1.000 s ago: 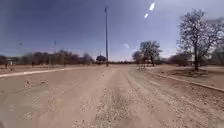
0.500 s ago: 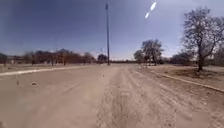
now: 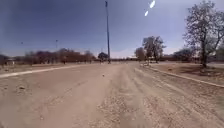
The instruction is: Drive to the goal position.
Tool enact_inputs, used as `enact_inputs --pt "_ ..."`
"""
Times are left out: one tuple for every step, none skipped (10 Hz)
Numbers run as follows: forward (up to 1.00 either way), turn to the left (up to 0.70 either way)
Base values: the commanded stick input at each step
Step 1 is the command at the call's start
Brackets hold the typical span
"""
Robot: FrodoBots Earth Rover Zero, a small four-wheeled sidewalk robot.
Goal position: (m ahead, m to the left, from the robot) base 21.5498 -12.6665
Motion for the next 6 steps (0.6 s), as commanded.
enact_inputs --pt "1.0 -0.07" --pt "1.0 -0.27" --pt "1.0 -0.27" --pt "1.0 -0.27" --pt "1.0 -0.27" --pt "1.0 -0.27"
